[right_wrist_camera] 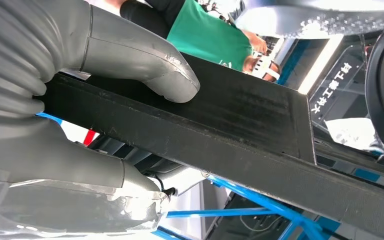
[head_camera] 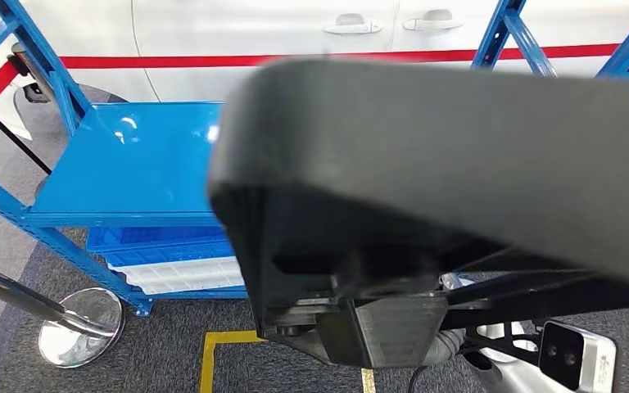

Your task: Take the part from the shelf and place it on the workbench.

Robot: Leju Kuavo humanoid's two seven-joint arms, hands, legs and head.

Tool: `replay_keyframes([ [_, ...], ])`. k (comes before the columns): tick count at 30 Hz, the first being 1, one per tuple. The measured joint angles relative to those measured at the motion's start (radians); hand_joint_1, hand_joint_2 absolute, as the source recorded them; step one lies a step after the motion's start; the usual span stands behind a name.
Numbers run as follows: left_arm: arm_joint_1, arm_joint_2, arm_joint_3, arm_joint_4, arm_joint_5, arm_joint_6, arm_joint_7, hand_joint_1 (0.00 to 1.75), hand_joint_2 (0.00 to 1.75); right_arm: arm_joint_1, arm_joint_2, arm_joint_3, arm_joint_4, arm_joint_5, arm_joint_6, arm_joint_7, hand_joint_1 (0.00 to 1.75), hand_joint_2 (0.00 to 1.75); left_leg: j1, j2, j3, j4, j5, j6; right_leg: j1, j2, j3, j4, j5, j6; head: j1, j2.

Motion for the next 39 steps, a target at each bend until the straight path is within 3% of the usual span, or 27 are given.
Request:
replay_keyframes([
  [2, 0.001, 0.000, 0.000, 0.000, 0.000, 0.000, 0.001, 0.00, 1.75, 0.000, 0.000, -0.004, 0.005, -0.003, 0.000, 0.000, 1.75, 1.75, -0.001, 0.002, -0.009, -0.009, 0.017, 0.014, -0.002, 0.001, -0.002, -0.005, 0.013, 0.012, 0.000, 0.000],
  [3, 0.001, 0.000, 0.000, 0.000, 0.000, 0.000, 0.001, 0.00, 1.75, 0.001, 0.000, -0.007, 0.006, -0.004, 0.001, -0.001, 1.75, 1.75, 0.001, 0.004, -0.016, -0.013, 0.029, 0.022, -0.003, 0.003, -0.008, 0.002, 0.001, 0.017, 0.000, 0.000],
  [4, 0.001, -0.001, 0.000, 0.000, 0.000, 0.000, 0.001, 0.00, 1.75, 0.002, 0.000, -0.011, 0.008, -0.006, 0.003, -0.001, 1.75, 1.75, 0.004, 0.007, -0.025, -0.017, 0.042, 0.031, -0.003, 0.005, -0.017, 0.024, -0.030, 0.021, 0.000, 0.000],
  [5, 0.001, -0.001, 0.000, 0.000, -0.001, 0.000, 0.000, 0.00, 1.75, 0.003, 0.001, -0.015, 0.009, -0.006, 0.006, -0.001, 1.75, 1.75, 0.005, 0.010, -0.038, -0.019, 0.056, 0.037, -0.004, 0.007, -0.031, 0.068, -0.079, 0.024, 0.000, 0.000],
  [7, 0.001, -0.001, 0.000, 0.000, 0.000, 0.001, 0.000, 0.00, 1.75, 0.005, 0.003, -0.022, 0.011, -0.007, 0.011, -0.001, 1.75, 1.75, 0.004, 0.012, -0.068, -0.017, 0.078, 0.043, -0.004, 0.009, -0.061, 0.196, -0.172, 0.028, 0.000, 0.000],
  [8, 0.001, -0.001, 0.000, 0.000, 0.000, 0.001, -0.001, 0.00, 1.75, 0.007, 0.004, -0.024, 0.013, -0.008, 0.013, -0.001, 1.75, 1.75, 0.003, 0.012, -0.085, -0.014, 0.089, 0.042, -0.004, 0.009, -0.067, 0.250, -0.190, 0.030, 0.000, 0.000],
  [9, 0.001, -0.002, 0.000, 0.000, 0.001, 0.003, -0.002, 0.00, 1.75, 0.007, 0.004, -0.026, 0.015, -0.008, 0.014, -0.001, 1.75, 1.75, 0.003, 0.013, -0.101, -0.010, 0.098, 0.041, -0.005, 0.009, -0.060, 0.276, -0.182, 0.032, 0.000, 0.000],
  [10, 0.001, -0.002, 0.000, 0.000, 0.001, 0.005, -0.002, 0.00, 1.75, 0.008, 0.004, -0.027, 0.017, -0.008, 0.015, -0.001, 1.75, 1.75, 0.004, 0.014, -0.118, -0.004, 0.106, 0.038, -0.006, 0.009, -0.036, 0.267, -0.156, 0.033, 0.000, 0.000],
  [12, 0.002, -0.004, 0.000, 0.000, 0.003, 0.011, -0.003, 0.00, 1.75, 0.006, 0.004, -0.030, 0.021, -0.008, 0.015, -0.001, 1.75, 1.75, 0.004, 0.014, -0.149, 0.013, 0.118, 0.032, -0.007, 0.007, 0.056, 0.158, -0.115, 0.030, 0.000, 0.000],
  [14, 0.002, -0.005, 0.000, 0.000, 0.003, 0.018, -0.002, 0.00, 1.75, 0.003, 0.004, -0.034, 0.022, -0.008, 0.017, -0.001, 1.75, 1.75, 0.001, 0.014, -0.168, 0.029, 0.128, 0.023, -0.003, 0.007, 0.139, 0.032, -0.130, 0.021, 0.000, 0.000],
  [15, 0.002, -0.005, 0.000, 0.000, 0.003, 0.024, 0.001, 0.00, 1.75, 0.001, 0.004, -0.035, 0.024, -0.008, 0.017, -0.001, 1.75, 1.75, 0.001, 0.014, -0.173, 0.032, 0.134, 0.017, 0.000, 0.007, 0.156, 0.001, -0.142, 0.016, 0.000, 0.000],
  [17, 0.003, -0.004, 0.000, 0.000, 0.004, 0.038, 0.010, 0.00, 1.75, -0.001, 0.004, -0.040, 0.028, -0.009, 0.017, -0.002, 1.75, 1.75, 0.001, 0.013, -0.181, 0.033, 0.147, 0.005, 0.002, 0.006, 0.150, -0.011, -0.135, 0.002, 0.000, 0.000],
  [18, 0.005, -0.004, 0.000, 0.000, 0.004, 0.045, 0.015, 0.00, 1.75, -0.002, 0.004, -0.042, 0.031, -0.010, 0.018, -0.002, 1.75, 1.75, 0.002, 0.012, -0.188, 0.038, 0.140, -0.001, 0.000, 0.005, 0.141, -0.012, -0.124, -0.005, 0.000, 0.000],
  [19, 0.007, -0.004, 0.001, 0.000, 0.005, 0.052, 0.020, 0.00, 1.75, -0.004, 0.004, -0.045, 0.033, -0.011, 0.020, -0.002, 1.75, 1.75, 0.003, 0.011, -0.199, 0.057, 0.115, -0.007, -0.003, 0.003, 0.130, -0.015, -0.113, -0.014, 0.000, 0.000],
  [22, 0.011, -0.005, 0.001, 0.000, 0.008, 0.065, 0.029, 0.00, 1.75, -0.007, 0.002, -0.048, 0.042, -0.014, 0.028, -0.002, 1.75, 1.75, 0.010, 0.008, -0.242, 0.216, -0.024, -0.027, -0.004, 0.001, 0.090, -0.016, -0.079, -0.026, 0.000, 0.000],
  [23, 0.011, -0.004, 0.002, 0.000, 0.009, 0.068, 0.031, 0.00, 1.75, -0.007, 0.001, -0.049, 0.045, -0.015, 0.030, -0.002, 1.75, 1.75, 0.012, 0.008, -0.249, 0.273, -0.047, -0.032, -0.003, 0.001, 0.077, -0.015, -0.069, -0.025, 0.000, 0.000],
  [24, 0.011, -0.004, 0.002, 0.000, 0.009, 0.070, 0.033, 0.00, 1.75, -0.007, 0.001, -0.049, 0.048, -0.016, 0.033, -0.002, 1.75, 1.75, 0.013, 0.008, -0.245, 0.306, -0.047, -0.035, -0.003, 0.001, 0.063, -0.013, -0.059, -0.024, 0.000, 0.000],
  [25, 0.011, -0.004, 0.002, 0.000, 0.009, 0.073, 0.036, 0.00, 1.75, -0.007, 0.001, -0.050, 0.051, -0.019, 0.038, -0.002, 1.75, 1.75, 0.015, 0.008, -0.225, 0.303, -0.025, -0.036, -0.003, 0.001, 0.050, -0.010, -0.050, -0.022, 0.000, 0.000],
  [27, 0.011, -0.005, 0.002, 0.000, 0.010, 0.082, 0.042, 0.00, 1.75, -0.008, 0.001, -0.053, 0.057, -0.025, 0.051, -0.002, 1.75, 1.75, 0.016, 0.007, -0.139, 0.201, 0.024, -0.033, -0.003, 0.001, 0.027, -0.005, -0.037, -0.016, 0.000, 0.000],
  [29, 0.011, -0.005, 0.003, 0.000, 0.014, 0.091, 0.047, 0.00, 1.75, -0.010, 0.001, -0.060, 0.063, -0.031, 0.068, -0.002, 1.75, 1.75, 0.013, 0.004, -0.045, 0.061, 0.023, -0.021, -0.001, 0.002, 0.015, -0.002, -0.025, -0.005, 0.000, 0.000],
  [30, 0.012, -0.005, 0.005, 0.000, 0.017, 0.095, 0.048, 0.00, 1.75, -0.011, 0.001, -0.065, 0.066, -0.033, 0.079, -0.002, 1.75, 1.75, 0.010, 0.002, -0.022, 0.020, 0.013, -0.013, -0.001, 0.002, 0.013, -0.002, -0.018, 0.001, 0.000, 0.000],
  [32, 0.015, -0.008, 0.012, 0.000, 0.021, 0.100, 0.051, 0.00, 1.75, -0.011, 0.002, -0.074, 0.075, -0.036, 0.099, -0.002, 1.75, 1.75, 0.008, 0.002, -0.019, -0.005, 0.014, 0.003, -0.001, 0.002, 0.012, -0.007, -0.003, 0.014, 0.000, 0.000],
  [34, 0.017, -0.011, 0.018, 0.000, 0.022, 0.103, 0.052, 0.00, 1.75, -0.011, 0.003, -0.084, 0.083, -0.036, 0.113, -0.003, 1.75, 1.75, 0.010, 0.005, -0.026, -0.013, 0.032, 0.019, -0.003, 0.004, -0.001, 0.010, -0.019, 0.024, 0.000, 0.000],
  [35, 0.017, -0.013, 0.020, 0.000, 0.023, 0.103, 0.052, 0.00, 1.75, -0.009, 0.003, -0.090, 0.087, -0.036, 0.119, -0.003, 1.75, 1.75, 0.012, 0.007, -0.031, -0.016, 0.041, 0.027, -0.003, 0.006, -0.018, 0.049, -0.049, 0.027, 0.000, 0.000],
  [37, 0.018, -0.015, 0.022, 0.000, 0.026, 0.101, 0.052, 0.00, 1.75, 0.001, 0.004, -0.102, 0.094, -0.034, 0.136, -0.003, 1.75, 1.75, 0.008, 0.008, -0.046, -0.013, 0.052, 0.035, -0.004, 0.008, -0.067, 0.178, -0.126, 0.028, 0.000, 0.000],
  [38, 0.020, -0.015, 0.022, 0.000, 0.028, 0.100, 0.052, 0.00, 1.75, 0.008, 0.004, -0.108, 0.099, -0.032, 0.143, -0.003, 1.75, 1.75, 0.006, 0.008, -0.054, -0.010, 0.056, 0.036, -0.004, 0.008, -0.088, 0.240, -0.153, 0.029, 0.000, 0.000],
  [39, 0.021, -0.016, 0.023, 0.000, 0.029, 0.099, 0.051, 0.00, 1.75, 0.015, 0.004, -0.114, 0.103, -0.031, 0.149, -0.003, 1.75, 1.75, 0.005, 0.008, -0.060, -0.007, 0.058, 0.037, -0.004, 0.008, -0.094, 0.271, -0.160, 0.028, 0.000, 0.000],
])
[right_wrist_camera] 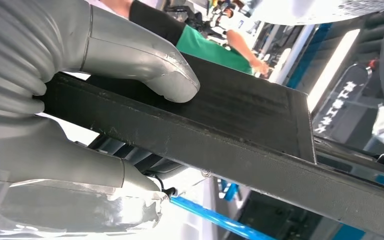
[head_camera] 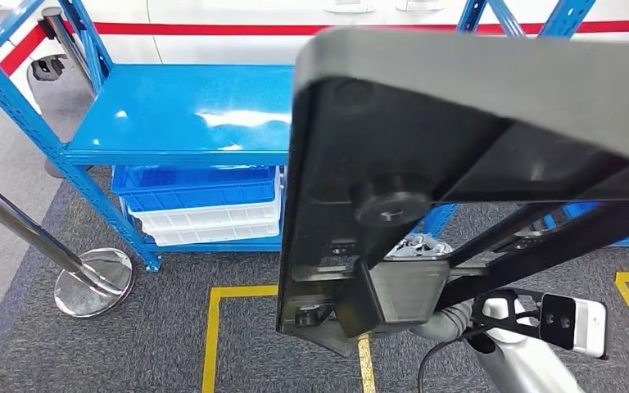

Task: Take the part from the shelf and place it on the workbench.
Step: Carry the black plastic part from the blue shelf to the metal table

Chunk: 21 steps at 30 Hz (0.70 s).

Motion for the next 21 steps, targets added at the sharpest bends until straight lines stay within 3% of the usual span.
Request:
replay_keyframes([
  [1, 0.002, 0.000, 0.000, 0.000, 0.000, -0.003, 0.000, 0.00, 1.75, 0.005, 0.000, -0.005, 0.004, 0.001, 0.004, 0.000, 1.75, 1.75, -0.002, 0.000, -0.005, 0.004, 0.001, 0.000, 0.000, 0.000, 0.013, -0.008, 0.011, -0.002, 0.000, 0.000],
  [2, 0.003, 0.000, 0.000, 0.000, 0.000, -0.006, 0.000, 0.00, 1.75, 0.008, 0.000, -0.010, 0.007, 0.001, 0.005, 0.000, 1.75, 1.75, -0.004, 0.000, -0.009, 0.008, 0.002, 0.000, 0.001, 0.000, 0.045, -0.054, 0.037, -0.007, 0.000, 0.000],
  [4, 0.004, -0.001, 0.000, 0.000, -0.004, -0.015, 0.000, 0.00, 1.75, 0.009, 0.000, -0.017, 0.011, 0.001, -0.002, 0.000, 1.75, 1.75, -0.008, 0.000, -0.013, 0.014, 0.001, -0.003, 0.006, -0.001, 0.124, -0.190, 0.084, -0.020, 0.000, 0.000],
  [6, 0.004, -0.001, 0.000, 0.000, -0.010, -0.022, 0.001, 0.00, 1.75, 0.009, 0.001, -0.020, 0.013, 0.001, -0.022, 0.000, 1.75, 1.75, -0.010, -0.001, -0.022, 0.019, 0.003, -0.010, 0.012, -0.003, 0.159, -0.263, 0.095, -0.030, 0.000, 0.000],
  [8, 0.006, 0.000, 0.000, 0.000, -0.013, -0.025, 0.005, 0.00, 1.75, 0.012, 0.001, -0.023, 0.014, 0.007, -0.037, 0.000, 1.75, 1.75, -0.011, -0.003, -0.029, 0.020, 0.006, -0.020, 0.013, -0.004, 0.159, -0.275, 0.095, -0.035, 0.000, 0.000],
  [10, 0.007, 0.003, 0.000, -0.001, -0.014, -0.022, 0.016, 0.00, 1.75, 0.017, 0.001, -0.027, 0.014, 0.021, -0.039, 0.000, 1.75, 1.75, -0.011, -0.005, -0.037, 0.036, -0.009, -0.030, 0.007, -0.011, 0.161, -0.285, 0.101, -0.042, 0.000, 0.000],
  [12, 0.008, 0.006, 0.001, -0.002, -0.013, -0.013, 0.030, 0.00, 1.75, 0.026, 0.001, -0.032, 0.014, 0.039, -0.029, -0.001, 1.75, 1.75, -0.006, -0.006, -0.075, 0.121, -0.062, -0.042, 0.003, -0.023, 0.163, -0.291, 0.105, -0.047, 0.000, 0.000],
  [14, 0.010, 0.008, 0.003, -0.002, -0.010, -0.003, 0.041, 0.00, 1.75, 0.040, 0.001, -0.037, 0.014, 0.060, -0.008, -0.001, 1.75, 1.75, 0.001, -0.006, -0.135, 0.253, -0.118, -0.053, 0.003, -0.036, 0.162, -0.291, 0.105, -0.049, 0.000, 0.000],
  [15, 0.012, 0.010, 0.004, -0.002, -0.009, 0.001, 0.044, 0.00, 1.75, 0.048, 0.001, -0.040, 0.014, 0.072, 0.004, -0.001, 1.75, 1.75, 0.004, -0.005, -0.154, 0.293, -0.125, -0.058, 0.003, -0.043, 0.162, -0.290, 0.105, -0.049, 0.000, 0.000],
  [16, 0.014, 0.011, 0.005, -0.003, -0.009, 0.004, 0.047, 0.00, 1.75, 0.054, 0.001, -0.043, 0.014, 0.085, 0.015, -0.001, 1.75, 1.75, 0.008, -0.004, -0.156, 0.296, -0.114, -0.061, 0.002, -0.050, 0.161, -0.289, 0.104, -0.049, 0.000, 0.000],
  [17, 0.015, 0.014, 0.005, -0.004, -0.009, 0.005, 0.049, 0.00, 1.75, 0.057, 0.001, -0.045, 0.014, 0.097, 0.022, -0.001, 1.75, 1.75, 0.011, -0.002, -0.138, 0.258, -0.084, -0.064, 0.001, -0.057, 0.162, -0.288, 0.104, -0.048, 0.000, 0.000],
  [19, 0.014, 0.019, 0.005, -0.005, -0.010, 0.003, 0.055, 0.00, 1.75, 0.057, 0.001, -0.044, 0.012, 0.118, 0.015, -0.001, 1.75, 1.75, 0.012, 0.027, -0.072, 0.119, -0.018, -0.066, 0.002, -0.070, 0.163, -0.284, 0.101, -0.042, 0.000, 0.000],
  [21, 0.010, 0.026, 0.005, -0.007, -0.013, 0.001, 0.065, 0.00, 1.75, 0.049, 0.000, -0.034, 0.008, 0.127, -0.022, -0.001, 1.75, 1.75, 0.006, 0.052, -0.038, 0.034, 0.007, -0.055, 0.006, -0.082, 0.162, -0.278, 0.099, -0.031, 0.000, 0.000],
])
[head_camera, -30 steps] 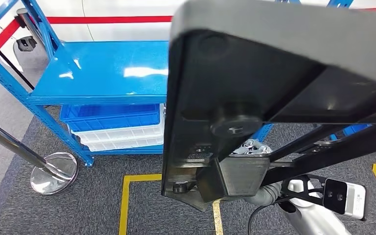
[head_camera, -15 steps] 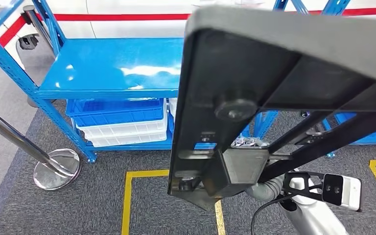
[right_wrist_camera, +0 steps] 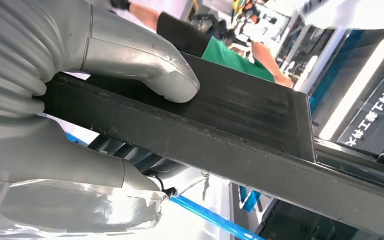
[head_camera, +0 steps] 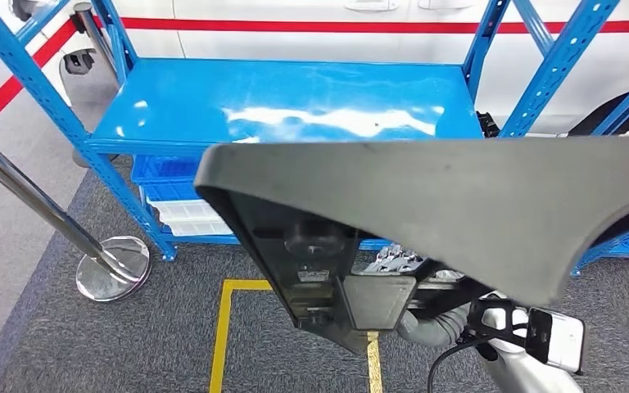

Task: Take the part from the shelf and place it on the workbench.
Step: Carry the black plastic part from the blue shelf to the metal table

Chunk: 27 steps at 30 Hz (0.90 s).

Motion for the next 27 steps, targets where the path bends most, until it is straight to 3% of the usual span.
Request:
replay_keyframes([
  [1, -0.001, 0.004, 0.000, -0.001, -0.002, 0.001, 0.007, 0.00, 1.75, -0.008, 0.000, 0.009, -0.004, 0.000, -0.029, 0.000, 1.75, 1.75, -0.004, 0.002, -0.001, -0.007, -0.003, 0.008, 0.003, -0.007, -0.001, 0.001, 0.000, 0.005, 0.000, 0.000],
  [3, 0.000, 0.014, 0.000, -0.002, -0.008, 0.006, 0.016, 0.00, 1.75, -0.026, 0.001, 0.033, -0.014, -0.004, -0.088, 0.000, 1.75, 1.75, -0.003, -0.018, -0.005, -0.010, 0.005, 0.025, 0.001, -0.016, -0.001, 0.003, -0.002, 0.016, 0.000, 0.000],
  [5, -0.001, 0.021, 0.000, -0.003, -0.018, 0.008, 0.019, 0.00, 1.75, -0.035, 0.002, 0.055, -0.029, -0.004, -0.129, 0.000, 1.75, 1.75, 0.000, -0.036, -0.006, -0.016, 0.015, 0.040, -0.004, 0.018, -0.012, 0.038, -0.034, 0.025, 0.000, 0.000],
  [7, -0.004, 0.027, -0.001, -0.003, -0.028, 0.008, 0.023, 0.00, 1.75, -0.030, 0.003, 0.075, -0.044, 0.003, -0.151, -0.001, 1.75, 1.75, 0.000, -0.055, -0.010, -0.017, 0.022, 0.050, -0.007, 0.067, -0.058, 0.150, -0.104, 0.028, 0.000, 0.000],
  [8, -0.004, 0.029, -0.002, -0.003, -0.033, 0.008, 0.027, 0.00, 1.75, -0.025, 0.003, 0.087, -0.052, 0.011, -0.158, -0.001, 1.75, 1.75, -0.001, -0.067, -0.013, -0.016, 0.024, 0.051, -0.007, 0.079, -0.087, 0.220, -0.136, 0.028, 0.000, 0.000],
  [9, -0.004, 0.030, -0.002, -0.003, -0.035, 0.008, 0.030, 0.00, 1.75, -0.018, 0.003, 0.099, -0.058, 0.020, -0.162, -0.001, 1.75, 1.75, -0.002, -0.079, -0.015, -0.014, 0.025, 0.052, -0.007, 0.083, -0.108, 0.270, -0.152, 0.027, 0.000, 0.000],
  [10, -0.004, 0.030, -0.002, -0.003, -0.037, 0.008, 0.032, 0.00, 1.75, -0.011, 0.003, 0.111, -0.062, 0.027, -0.162, -0.001, 1.75, 1.75, -0.003, -0.092, -0.017, -0.012, 0.025, 0.052, -0.007, 0.085, -0.112, 0.285, -0.147, 0.026, 0.000, 0.000],
  [11, -0.003, 0.030, -0.002, -0.003, -0.039, 0.008, 0.034, 0.00, 1.75, -0.005, 0.003, 0.123, -0.066, 0.032, -0.159, -0.001, 1.75, 1.75, -0.004, -0.105, -0.018, -0.010, 0.025, 0.051, -0.007, 0.087, -0.098, 0.261, -0.124, 0.023, 0.000, 0.000],
  [12, -0.003, 0.030, -0.003, -0.003, -0.040, 0.009, 0.034, 0.00, 1.75, -0.002, 0.003, 0.132, -0.067, 0.032, -0.154, 0.000, 1.75, 1.75, -0.004, -0.118, -0.018, -0.007, 0.025, 0.049, -0.007, 0.093, -0.069, 0.203, -0.088, 0.019, 0.000, 0.000],
  [14, -0.004, 0.029, -0.005, -0.003, -0.044, 0.009, 0.034, 0.00, 1.75, 0.000, 0.003, 0.147, -0.067, 0.028, -0.145, 0.000, 1.75, 1.75, -0.004, -0.140, -0.025, 0.000, 0.025, 0.043, -0.008, 0.135, -0.009, 0.077, -0.037, 0.011, 0.000, 0.000],
  [16, -0.006, 0.027, -0.008, -0.003, -0.053, 0.005, 0.034, 0.00, 1.75, -0.001, 0.003, 0.160, -0.062, 0.020, -0.140, 0.000, 1.75, 1.75, 0.000, -0.160, -0.038, 0.005, 0.029, 0.030, -0.006, 0.162, 0.010, 0.024, -0.028, 0.009, 0.000, 0.000],
  [18, -0.005, 0.029, -0.010, -0.003, -0.059, 0.000, 0.033, 0.00, 1.75, -0.006, 0.002, 0.172, -0.051, 0.006, -0.135, 0.000, 1.75, 1.75, 0.003, -0.178, -0.048, 0.004, 0.035, 0.015, -0.007, 0.145, 0.009, 0.015, -0.024, 0.004, 0.000, 0.000],
  [19, -0.003, 0.029, -0.010, -0.003, -0.060, -0.001, 0.032, 0.00, 1.75, -0.011, 0.001, 0.177, -0.043, -0.001, -0.132, 0.001, 1.75, 1.75, 0.002, -0.170, -0.051, 0.008, 0.032, 0.009, -0.009, 0.134, 0.011, 0.008, -0.020, -0.001, 0.000, 0.000],
  [20, -0.004, 0.030, -0.011, -0.003, -0.060, -0.001, 0.031, 0.00, 1.75, -0.014, 0.000, 0.183, -0.035, -0.007, -0.130, 0.001, 1.75, 1.75, 0.000, -0.150, -0.061, 0.026, 0.018, 0.003, -0.012, 0.120, 0.013, 0.002, -0.017, -0.007, 0.000, 0.000],
  [22, -0.009, 0.031, -0.011, -0.002, -0.059, -0.001, 0.029, 0.00, 1.75, -0.015, -0.002, 0.193, -0.016, -0.015, -0.125, 0.001, 1.75, 1.75, -0.002, -0.094, -0.104, 0.123, -0.042, -0.011, -0.012, 0.091, 0.015, -0.004, -0.014, -0.015, 0.000, 0.000],
  [24, -0.014, 0.031, -0.011, -0.002, -0.058, -0.001, 0.027, 0.00, 1.75, -0.006, -0.003, 0.203, 0.002, -0.013, -0.115, 0.002, 1.75, 1.75, 0.002, -0.070, -0.157, 0.245, -0.098, -0.023, -0.009, 0.060, 0.014, -0.003, -0.014, -0.018, 0.000, 0.000],
  [25, -0.013, 0.030, -0.011, -0.002, -0.057, -0.001, 0.026, 0.00, 1.75, 0.000, -0.003, 0.207, 0.009, -0.007, -0.110, 0.003, 1.75, 1.75, 0.004, -0.066, -0.165, 0.270, -0.102, -0.026, -0.009, 0.046, 0.014, -0.003, -0.015, -0.018, 0.000, 0.000],
  [26, -0.012, 0.029, -0.011, -0.002, -0.056, 0.000, 0.026, 0.00, 1.75, 0.006, -0.003, 0.210, 0.014, -0.001, -0.105, 0.003, 1.75, 1.75, 0.006, -0.063, -0.152, 0.255, -0.087, -0.029, -0.008, 0.032, 0.014, -0.002, -0.015, -0.017, 0.000, 0.000],
  [27, -0.011, 0.029, -0.011, -0.002, -0.055, 0.000, 0.025, 0.00, 1.75, 0.012, -0.003, 0.213, 0.018, 0.005, -0.100, 0.004, 1.75, 1.75, 0.007, -0.056, -0.120, 0.201, -0.059, -0.029, -0.008, 0.020, 0.014, -0.001, -0.016, -0.016, 0.000, 0.000],
])
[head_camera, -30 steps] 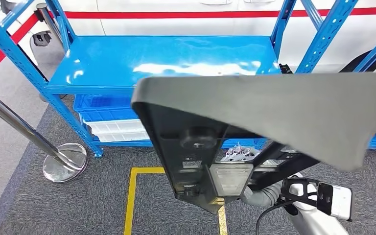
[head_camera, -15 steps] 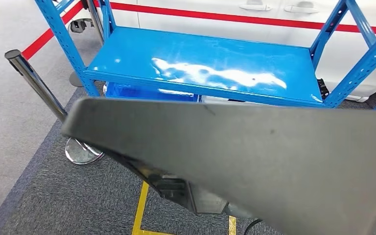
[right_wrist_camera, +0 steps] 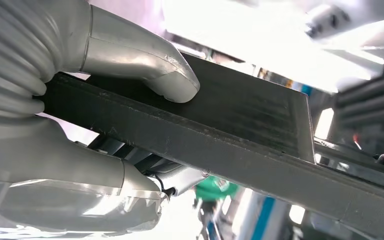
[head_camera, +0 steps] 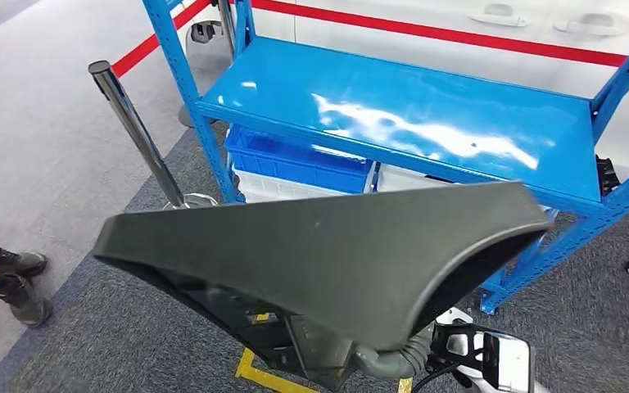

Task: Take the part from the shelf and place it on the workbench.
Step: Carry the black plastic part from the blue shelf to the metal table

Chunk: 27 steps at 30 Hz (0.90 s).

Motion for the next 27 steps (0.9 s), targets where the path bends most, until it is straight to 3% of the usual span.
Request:
replay_keyframes([
  [2, -0.001, 0.000, 0.000, 0.000, 0.003, 0.000, -0.004, 0.00, 1.75, 0.009, 0.000, 0.004, 0.005, 0.010, 0.006, 0.001, 1.75, 1.75, -0.004, 0.030, 0.080, -0.144, 0.052, 0.011, 0.002, -0.021, 0.002, 0.002, -0.003, 0.005, 0.000, 0.000],
  [3, -0.002, 0.000, 0.000, 0.000, 0.005, 0.000, -0.007, 0.00, 1.75, 0.014, 0.000, 0.005, 0.007, 0.016, 0.009, 0.001, 1.75, 1.75, -0.008, 0.040, 0.104, -0.191, 0.065, 0.021, 0.004, -0.029, 0.003, 0.003, -0.004, 0.010, 0.000, 0.000],
  [4, -0.002, 0.000, 0.000, 0.000, 0.006, 0.000, -0.010, 0.00, 1.75, 0.019, 0.000, 0.006, 0.008, 0.022, 0.011, 0.001, 1.75, 1.75, -0.012, 0.044, 0.112, -0.212, 0.069, 0.030, 0.006, -0.037, 0.004, 0.003, -0.004, 0.014, 0.000, 0.000],
  [6, 0.001, 0.001, 0.000, 0.000, 0.006, 0.000, -0.013, 0.00, 1.75, 0.031, 0.000, 0.006, 0.008, 0.032, 0.017, 0.001, 1.75, 1.75, -0.014, 0.027, 0.109, -0.216, 0.075, 0.047, 0.007, -0.051, 0.006, 0.000, -0.003, 0.025, 0.000, 0.000],
  [7, 0.004, 0.001, 0.000, 0.000, 0.006, -0.001, -0.014, 0.00, 1.75, 0.037, 0.000, 0.005, 0.008, 0.036, 0.022, 0.001, 1.75, 1.75, -0.012, 0.018, 0.112, -0.223, 0.080, 0.052, 0.006, -0.045, 0.007, 0.002, -0.007, 0.030, 0.000, 0.000],
  [9, 0.005, 0.001, 0.000, 0.000, 0.006, -0.010, -0.020, 0.00, 1.75, 0.052, 0.000, 0.003, 0.008, 0.047, 0.035, 0.000, 1.75, 1.75, -0.006, 0.001, 0.118, -0.237, 0.092, 0.064, 0.004, 0.001, -0.011, 0.052, -0.046, 0.037, 0.000, 0.000],
  [10, 0.004, 0.000, 0.000, 0.000, 0.006, -0.015, -0.024, 0.00, 1.75, 0.061, 0.001, 0.001, 0.008, 0.054, 0.043, 0.000, 1.75, 1.75, -0.005, -0.007, 0.117, -0.239, 0.096, 0.067, 0.001, 0.032, -0.034, 0.107, -0.080, 0.037, 0.000, 0.000],
  [12, 0.002, 0.000, 0.000, 0.000, 0.006, -0.023, -0.031, 0.00, 1.75, 0.081, 0.003, -0.003, 0.008, 0.065, 0.058, 0.000, 1.75, 1.75, -0.005, -0.028, 0.113, -0.238, 0.099, 0.071, 0.001, 0.061, -0.092, 0.238, -0.139, 0.037, 0.000, 0.000],
  [13, 0.003, 0.000, 0.000, 0.000, 0.006, -0.026, -0.033, 0.00, 1.75, 0.089, 0.004, -0.006, 0.008, 0.068, 0.062, 0.000, 1.75, 1.75, -0.005, -0.039, 0.111, -0.236, 0.100, 0.071, 0.000, 0.064, -0.108, 0.272, -0.143, 0.038, 0.000, 0.000],
  [14, 0.004, 0.000, 0.000, 0.000, 0.005, -0.029, -0.034, 0.00, 1.75, 0.094, 0.004, -0.009, 0.008, 0.069, 0.068, 0.000, 1.75, 1.75, -0.005, -0.052, 0.110, -0.232, 0.099, 0.070, -0.002, 0.065, -0.106, 0.270, -0.128, 0.038, 0.000, 0.000],
  [16, 0.005, 0.000, 0.000, 0.000, 0.005, -0.036, -0.037, 0.00, 1.75, 0.098, 0.004, -0.015, 0.008, 0.071, 0.077, 0.000, 1.75, 1.75, -0.004, -0.077, 0.106, -0.221, 0.096, 0.065, -0.009, 0.081, -0.055, 0.162, -0.060, 0.039, 0.000, 0.000],
  [18, 0.002, 0.001, 0.000, 0.000, 0.005, -0.044, -0.041, 0.00, 1.75, 0.100, 0.004, -0.020, 0.008, 0.072, 0.084, 0.000, 1.75, 1.75, -0.006, -0.099, 0.094, -0.205, 0.091, 0.053, -0.015, 0.118, -0.007, 0.054, -0.022, 0.041, 0.000, 0.000],
  [20, 0.000, 0.001, 0.000, 0.000, 0.005, -0.050, -0.044, 0.00, 1.75, 0.101, 0.004, -0.023, 0.008, 0.074, 0.089, 0.000, 1.75, 1.75, -0.005, -0.118, 0.080, -0.197, 0.092, 0.039, -0.013, 0.131, 0.001, 0.027, -0.023, 0.037, 0.000, 0.000],
  [22, 0.004, 0.001, 0.000, 0.000, 0.004, -0.052, -0.045, 0.00, 1.75, 0.101, 0.002, -0.025, 0.008, 0.075, 0.092, 0.000, 1.75, 1.75, 0.001, -0.129, 0.074, -0.199, 0.096, 0.026, -0.011, 0.112, -0.001, 0.026, -0.019, 0.026, 0.000, 0.000],
  [24, 0.007, 0.001, 0.000, 0.000, 0.004, -0.052, -0.045, 0.00, 1.75, 0.101, -0.005, -0.027, 0.008, 0.076, 0.093, -0.001, 1.75, 1.75, 0.000, -0.091, 0.058, -0.166, 0.073, 0.016, -0.012, 0.088, 0.001, 0.020, -0.014, 0.013, 0.000, 0.000],
  [26, 0.003, 0.001, 0.000, 0.000, 0.001, -0.054, -0.045, 0.00, 1.75, 0.103, -0.010, -0.028, 0.008, 0.078, 0.092, -0.001, 1.75, 1.75, -0.003, -0.034, 0.009, -0.056, 0.011, 0.010, -0.009, 0.061, 0.001, 0.018, -0.014, 0.006, 0.000, 0.000],
  [27, 0.000, 0.001, 0.000, 0.000, -0.002, -0.055, -0.045, 0.00, 1.75, 0.104, -0.010, -0.029, 0.009, 0.079, 0.092, -0.001, 1.75, 1.75, -0.003, -0.021, -0.020, 0.010, -0.020, 0.008, -0.006, 0.046, 0.000, 0.019, -0.015, 0.004, 0.000, 0.000],
])
